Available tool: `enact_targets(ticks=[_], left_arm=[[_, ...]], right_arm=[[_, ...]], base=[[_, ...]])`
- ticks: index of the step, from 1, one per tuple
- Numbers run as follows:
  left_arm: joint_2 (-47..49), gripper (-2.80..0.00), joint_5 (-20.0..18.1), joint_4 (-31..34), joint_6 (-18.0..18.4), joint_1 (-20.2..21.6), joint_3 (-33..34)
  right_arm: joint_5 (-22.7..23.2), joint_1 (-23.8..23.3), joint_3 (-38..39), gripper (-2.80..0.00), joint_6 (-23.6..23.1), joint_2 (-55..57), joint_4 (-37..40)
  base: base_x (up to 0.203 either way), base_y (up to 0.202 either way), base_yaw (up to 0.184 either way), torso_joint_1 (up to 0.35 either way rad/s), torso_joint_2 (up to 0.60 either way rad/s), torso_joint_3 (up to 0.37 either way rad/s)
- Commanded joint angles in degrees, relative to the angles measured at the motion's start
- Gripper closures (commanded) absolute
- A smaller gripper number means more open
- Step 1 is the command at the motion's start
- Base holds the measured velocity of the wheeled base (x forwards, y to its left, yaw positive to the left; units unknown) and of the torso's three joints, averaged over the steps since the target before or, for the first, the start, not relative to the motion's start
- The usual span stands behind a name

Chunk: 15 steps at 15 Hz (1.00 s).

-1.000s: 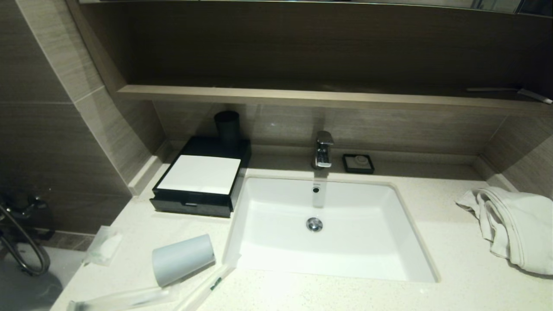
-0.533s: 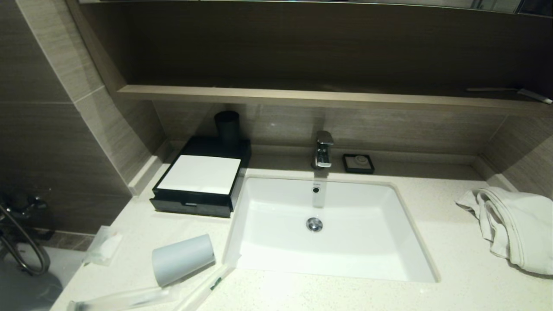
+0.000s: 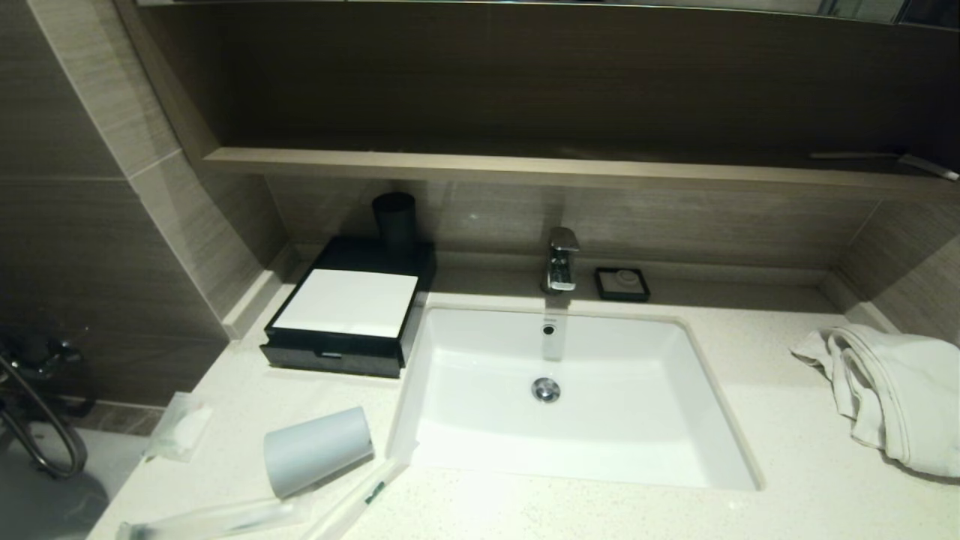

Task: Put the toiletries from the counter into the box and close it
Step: Pick up the cup

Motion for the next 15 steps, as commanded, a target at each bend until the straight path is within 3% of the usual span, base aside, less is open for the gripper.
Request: enact_targets(ticks=[1,6,8,12,15], left_arm=[[0.0,0.00,0.2,0.0,0.0,0.0,0.0],[0.0,0.00,1.2,-0.4,0.8,0.0,-0.4],[0.0,0.00,0.8,0.2,1.5,0.0,-3.7],[0.0,0.00,0.1,4.0,1.9,0.0,-15.2],[0.0,0.00,-3.7,11.8,1.9,0.0,-29.0]], right_arm=[[0.0,0.0,0.0,0.00,0.0,0.0,0.0],[0.0,0.0,0.0,0.00,0.0,0.0,0.0],[0.0,0.0,0.0,0.00,0.0,0.0,0.0],[0.0,0.0,0.0,0.00,0.0,0.0,0.0],[0.0,0.0,0.0,0.00,0.0,0.0,0.0]], base=[[0.000,0.000,0.000,0.000,0.00,0.000],[0.000,0.000,0.000,0.000,0.00,0.000],[0.000,0.000,0.000,0.000,0.00,0.000],[0.000,0.000,0.000,0.000,0.00,0.000],[0.000,0.000,0.000,0.000,0.00,0.000]])
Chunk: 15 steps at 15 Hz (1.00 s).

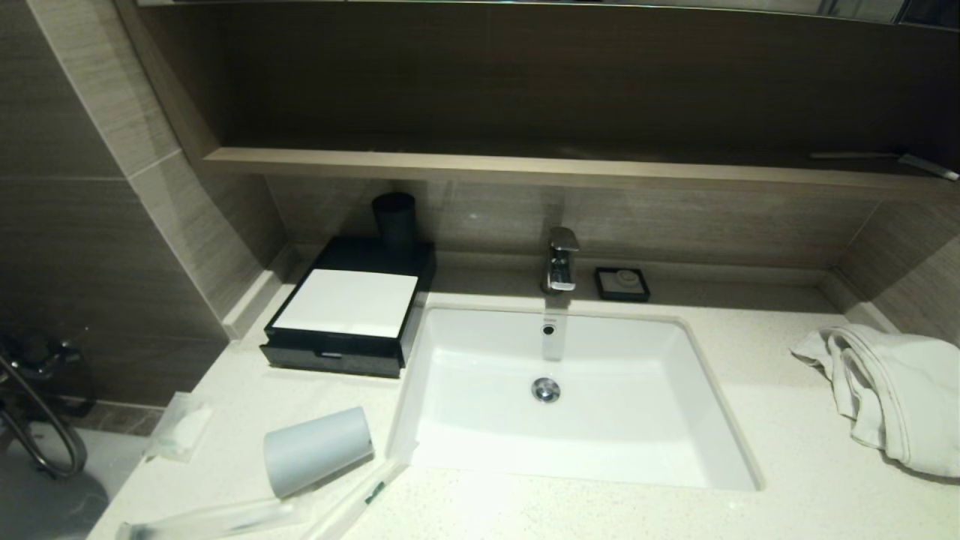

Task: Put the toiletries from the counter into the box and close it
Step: Pick up the cup

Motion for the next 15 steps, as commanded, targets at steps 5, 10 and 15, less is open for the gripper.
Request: enact_targets(ticks=[5,10,15], left_arm=[[0.1,0.00,-5.5,11.1,0.8,0.0,-18.1],[0.5,0.00,-5.4,12.6,2.2,0.0,-22.2],[22.9,0.00,-2.5,10.8,-0.9,0.2,-34.0]], right_arm=[[0.0,0.0,0.0,0.00,0.0,0.0,0.0],[0.0,0.0,0.0,0.00,0.0,0.0,0.0],[0.0,0.0,0.0,0.00,0.0,0.1,0.0]], base=[[0.000,0.000,0.000,0.000,0.00,0.000],[0.000,0.000,0.000,0.000,0.00,0.000],[0.000,0.000,0.000,0.000,0.00,0.000]])
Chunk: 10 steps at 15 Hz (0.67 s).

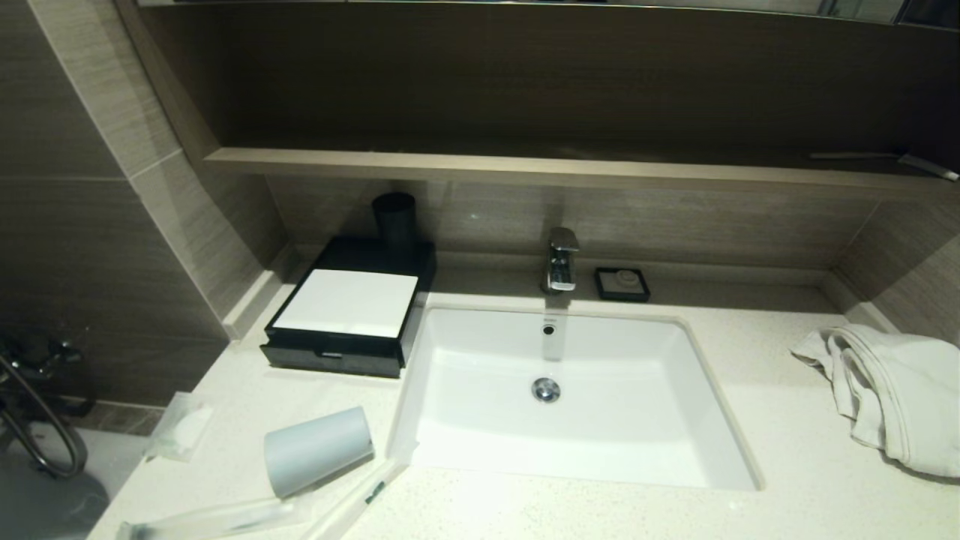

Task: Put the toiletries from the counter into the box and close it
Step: Pick up the cup

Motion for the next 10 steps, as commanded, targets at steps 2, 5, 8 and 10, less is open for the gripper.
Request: enact_targets(ticks=[2,5,8,10], left_arm=[[17.4,0.00,1.4,-0.6,-2.3,0.2,-7.1],[28.1,0.00,2.6,-1.5,-5.8,0.4,-9.8],[36.2,0.00,6.6,-1.1,-11.7,0.5,-12.1],[39.2,0.00,7.4,1.3,-15.1,0.4,-11.6]], right_arm=[[0.0,0.0,0.0,0.00,0.0,0.0,0.0],[0.0,0.0,0.0,0.00,0.0,0.1,0.0],[0.0,0.0,0.0,0.00,0.0,0.1,0.0],[0.0,0.0,0.0,0.00,0.0,0.0,0.0]], base=[[0.000,0.000,0.000,0.000,0.00,0.000],[0.000,0.000,0.000,0.000,0.00,0.000],[0.000,0.000,0.000,0.000,0.00,0.000],[0.000,0.000,0.000,0.000,0.00,0.000]])
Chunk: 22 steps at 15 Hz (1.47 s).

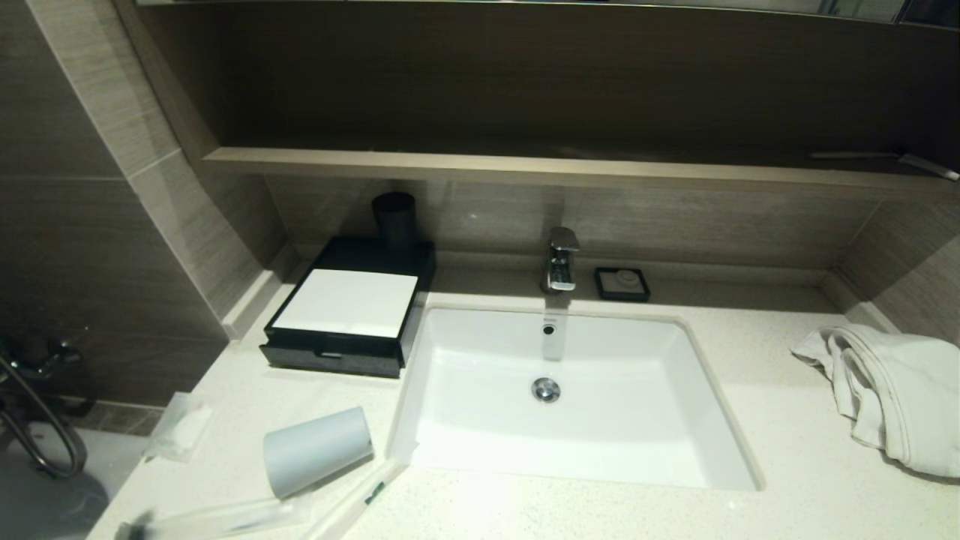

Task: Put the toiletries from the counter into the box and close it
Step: Pick up the cup

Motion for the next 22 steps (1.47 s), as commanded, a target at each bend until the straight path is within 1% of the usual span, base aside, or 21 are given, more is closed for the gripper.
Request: enact_targets(ticks=[1,3,6,7,8,9,10,12,14,15,16,18,20,21,22], left_arm=[[5.8,0.00,0.1,2.8,-2.2,0.0,0.5],[9.2,0.00,0.1,6.8,-6.9,-0.3,0.6],[17.4,0.00,0.3,14.6,-17.5,-0.8,-0.6],[19.8,0.00,0.3,17.4,-20.3,-1.3,-0.9],[22.1,0.00,0.4,20.5,-23.4,-2.7,-1.1],[24.2,0.00,0.4,23.7,-26.4,-5.5,-1.2],[25.4,0.00,0.4,26.0,-28.5,-7.6,-1.3],[27.9,0.00,0.5,28.9,-32.8,-13.3,-1.7],[29.9,0.00,0.6,31.0,-35.4,-18.1,-2.4],[30.9,0.00,0.7,31.5,-36.0,-20.4,-2.7],[31.9,0.00,1.0,31.6,-36.2,-21.4,-3.0],[34.1,0.00,1.1,31.7,-36.5,-21.9,-3.2],[37.8,0.00,1.1,31.8,-37.9,-22.2,-3.5],[39.0,0.00,1.1,32.0,-38.5,-23.1,-3.8],[39.4,0.00,1.2,32.2,-38.6,-23.5,-3.9]], right_arm=[[0.1,0.0,0.0,0.00,0.0,0.0,0.0],[0.0,0.0,0.0,0.00,0.0,0.0,0.0],[0.1,0.0,0.0,0.00,0.0,0.0,0.0],[0.0,-0.1,0.0,0.00,0.0,0.0,0.0],[0.1,0.0,0.0,0.00,0.0,0.0,0.0],[0.1,0.0,0.0,0.00,0.0,0.0,0.0],[0.0,0.0,0.0,0.00,0.0,0.0,0.0],[0.0,0.0,0.0,0.00,0.0,0.0,0.0],[0.0,0.0,0.0,0.00,0.0,0.0,0.0],[0.1,0.0,0.0,0.00,0.0,0.0,0.0],[0.1,0.0,0.0,0.00,0.0,0.0,0.0],[0.0,0.0,0.0,0.00,0.0,0.0,0.0],[0.0,0.0,0.0,0.00,0.0,0.0,0.0],[0.0,0.0,0.0,0.00,0.0,0.0,0.0],[0.0,0.0,0.0,0.00,0.0,0.0,0.0]], base=[[0.000,0.000,0.000,0.000,0.00,0.000],[0.000,0.000,0.000,0.000,0.00,0.000],[0.000,0.000,0.000,0.000,0.00,0.000],[0.000,0.000,0.000,0.000,0.00,0.000],[0.000,0.000,0.000,0.000,0.00,0.000],[0.000,0.000,0.000,0.000,0.00,0.000],[0.000,0.000,0.000,0.000,0.00,0.000],[0.000,0.000,0.000,0.000,0.00,0.000],[0.000,0.000,0.000,0.000,0.00,0.000],[0.000,0.000,0.000,0.000,0.00,0.000],[0.000,0.000,0.000,0.000,0.00,0.000],[0.000,0.000,0.000,0.000,0.00,0.000],[0.000,0.000,0.000,0.000,0.00,0.000],[0.000,0.000,0.000,0.000,0.00,0.000],[0.000,0.000,0.000,0.000,0.00,0.000]])
